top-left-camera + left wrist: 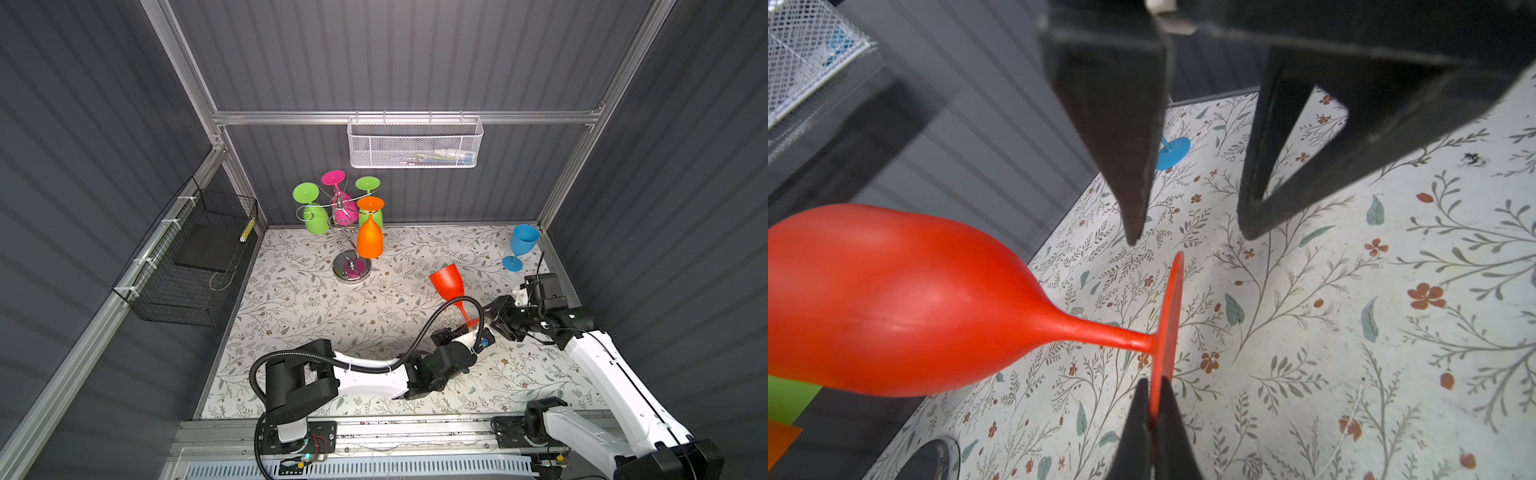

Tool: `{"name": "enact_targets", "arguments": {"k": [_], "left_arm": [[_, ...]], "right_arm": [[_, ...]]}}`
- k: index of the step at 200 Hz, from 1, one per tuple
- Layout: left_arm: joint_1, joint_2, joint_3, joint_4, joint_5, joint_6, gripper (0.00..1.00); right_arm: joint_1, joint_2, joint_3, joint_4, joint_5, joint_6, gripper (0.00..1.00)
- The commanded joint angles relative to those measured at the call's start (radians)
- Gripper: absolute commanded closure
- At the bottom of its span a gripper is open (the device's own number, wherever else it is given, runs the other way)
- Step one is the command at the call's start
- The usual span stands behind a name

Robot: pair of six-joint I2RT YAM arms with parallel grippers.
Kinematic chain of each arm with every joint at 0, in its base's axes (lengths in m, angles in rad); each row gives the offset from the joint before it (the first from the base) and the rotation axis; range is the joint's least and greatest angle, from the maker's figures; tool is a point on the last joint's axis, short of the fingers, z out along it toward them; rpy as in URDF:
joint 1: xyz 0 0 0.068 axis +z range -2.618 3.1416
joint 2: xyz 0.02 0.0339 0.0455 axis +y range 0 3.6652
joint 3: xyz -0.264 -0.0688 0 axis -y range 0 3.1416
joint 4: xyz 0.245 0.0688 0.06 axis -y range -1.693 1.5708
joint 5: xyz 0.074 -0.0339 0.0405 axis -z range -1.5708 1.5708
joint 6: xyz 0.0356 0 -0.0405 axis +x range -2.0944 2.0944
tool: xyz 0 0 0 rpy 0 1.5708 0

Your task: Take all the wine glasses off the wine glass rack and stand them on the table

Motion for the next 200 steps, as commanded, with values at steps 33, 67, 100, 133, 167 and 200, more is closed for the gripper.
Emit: {"name": "enact_targets", "arguments": {"k": [33,67,100,133,167,200], "left_arm": [[-0.025,0.053,0.053,0.096,-0.05,0.066,1.0],[-0.04,0.083,0.068,0.165,-0.084,0.118,1.0],[-0.067,0.124,0.079,0.279,-0.128,0.202,1.0],[-0.082,0.148,0.086,0.334,-0.159,0.247,0.97],[-0.081,0.1,0.079,0.26,-0.162,0.192,0.63],[-0.077,0.009,0.049,0.147,-0.164,0.11,0.36]], "right_arm": [[-0.003,-0.005,-0.036,0.038,-0.02,0.036,0.54],[-0.002,-0.019,-0.067,0.059,-0.011,0.07,0.69],[-0.002,-0.055,-0.103,0.079,0.03,0.13,0.84],[-0.004,-0.105,-0.117,0.089,0.103,0.17,0.99],[-0.004,-0.131,-0.123,0.115,0.128,0.193,1.0],[-0.014,-0.134,-0.137,0.18,0.152,0.209,1.0]]}}
